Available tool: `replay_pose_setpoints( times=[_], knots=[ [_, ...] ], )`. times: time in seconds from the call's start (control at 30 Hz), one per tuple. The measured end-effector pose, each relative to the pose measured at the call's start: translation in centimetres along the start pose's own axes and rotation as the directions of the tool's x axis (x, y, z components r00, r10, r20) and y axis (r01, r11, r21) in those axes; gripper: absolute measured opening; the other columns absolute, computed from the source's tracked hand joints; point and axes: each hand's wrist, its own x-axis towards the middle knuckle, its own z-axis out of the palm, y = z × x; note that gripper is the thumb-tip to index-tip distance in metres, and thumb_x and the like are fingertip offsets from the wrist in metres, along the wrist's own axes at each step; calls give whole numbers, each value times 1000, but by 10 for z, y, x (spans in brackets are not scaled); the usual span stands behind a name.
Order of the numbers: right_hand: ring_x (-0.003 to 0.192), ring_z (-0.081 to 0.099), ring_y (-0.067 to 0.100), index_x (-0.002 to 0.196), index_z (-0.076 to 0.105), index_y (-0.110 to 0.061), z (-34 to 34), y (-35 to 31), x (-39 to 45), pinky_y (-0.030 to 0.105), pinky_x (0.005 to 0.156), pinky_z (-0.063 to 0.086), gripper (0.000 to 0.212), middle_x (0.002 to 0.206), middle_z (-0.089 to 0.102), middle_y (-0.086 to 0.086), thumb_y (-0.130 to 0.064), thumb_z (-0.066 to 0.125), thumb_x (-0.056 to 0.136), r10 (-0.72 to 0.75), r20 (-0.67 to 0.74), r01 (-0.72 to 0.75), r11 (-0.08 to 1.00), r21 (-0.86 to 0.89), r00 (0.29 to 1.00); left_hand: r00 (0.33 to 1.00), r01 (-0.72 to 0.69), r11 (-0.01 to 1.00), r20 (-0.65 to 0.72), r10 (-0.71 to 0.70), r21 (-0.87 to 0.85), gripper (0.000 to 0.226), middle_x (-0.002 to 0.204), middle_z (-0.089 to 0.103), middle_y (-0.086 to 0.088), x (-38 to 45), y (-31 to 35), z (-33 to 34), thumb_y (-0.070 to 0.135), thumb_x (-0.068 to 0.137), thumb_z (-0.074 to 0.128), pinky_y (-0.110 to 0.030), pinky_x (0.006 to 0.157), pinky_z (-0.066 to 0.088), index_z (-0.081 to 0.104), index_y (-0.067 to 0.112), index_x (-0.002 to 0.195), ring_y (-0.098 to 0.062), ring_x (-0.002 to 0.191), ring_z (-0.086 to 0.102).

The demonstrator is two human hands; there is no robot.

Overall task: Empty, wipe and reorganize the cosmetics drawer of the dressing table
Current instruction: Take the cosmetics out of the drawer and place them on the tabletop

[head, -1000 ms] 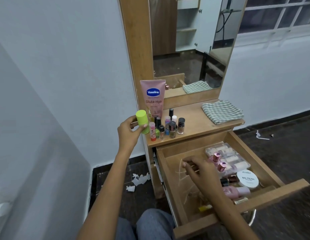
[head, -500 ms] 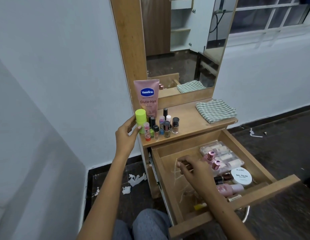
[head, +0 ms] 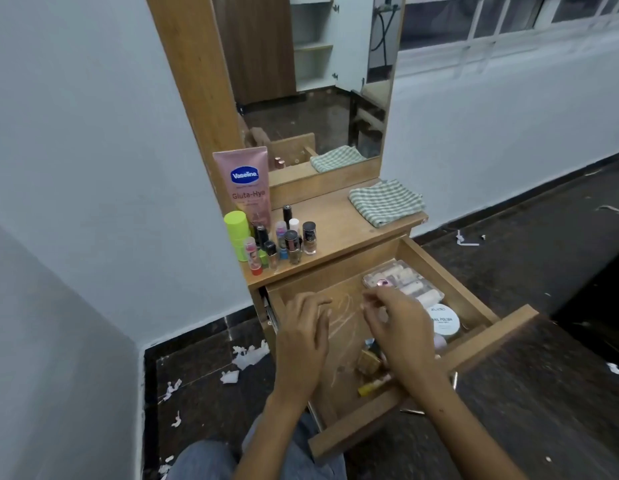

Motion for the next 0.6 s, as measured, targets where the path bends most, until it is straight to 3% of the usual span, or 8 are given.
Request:
replay_pose_setpoints(
  times=[0.1, 0.2, 0.27, 0.47, 0.6],
  knots=[
    [97, 56, 18, 103, 64, -19, -8, 14, 8, 31, 72, 46, 22, 103, 64, -2, -20, 68, 82, 105, -39, -106, 993, -46, 994, 994, -42, 998, 102, 38, 41, 16, 108, 56, 5, 4, 1, 16, 15, 94, 52, -20, 86, 39, 60, 18, 107, -6, 102, 49],
    [107, 53, 21, 114, 56, -18, -8, 24, 21, 34, 79, 44, 38, 114, 59, 1, -30, 71, 80, 223, 108, -208, 969, -136, 969, 984, -76, 990, 172, 54, 121, 23, 110, 58, 4, 7, -2, 27, 25, 95, 44, -14, 90, 30, 62, 17, 108, -8, 104, 51],
    [103, 57, 22, 115, 53, -18, -6, 27, 28, 32, 76, 43, 43, 110, 62, 2, -35, 72, 80, 271, 178, -239, 954, -181, 946, 977, -85, 983, 208, 51, 163, 30, 112, 59, 4, 8, -6, 32, 29, 96, 38, -14, 91, 28, 62, 17, 110, -9, 105, 51],
    [93, 62, 26, 93, 60, -14, 7, 21, 47, 29, 67, 38, 27, 97, 66, 6, -36, 68, 81, 316, 261, -210, 907, -364, 912, 974, -112, 952, 220, 49, 286, 38, 114, 65, -3, 6, -8, 39, 28, 94, 35, -29, 91, 40, 65, 13, 111, -19, 107, 59],
    [91, 61, 25, 81, 56, -16, 10, 13, 57, 30, 65, 36, 21, 95, 65, 7, -29, 72, 77, 303, 302, -151, 886, -439, 904, 976, -52, 922, 216, -34, 383, 43, 132, 56, -8, 4, -9, 42, 27, 94, 33, -38, 93, 44, 57, 11, 125, -24, 119, 53]
  ],
)
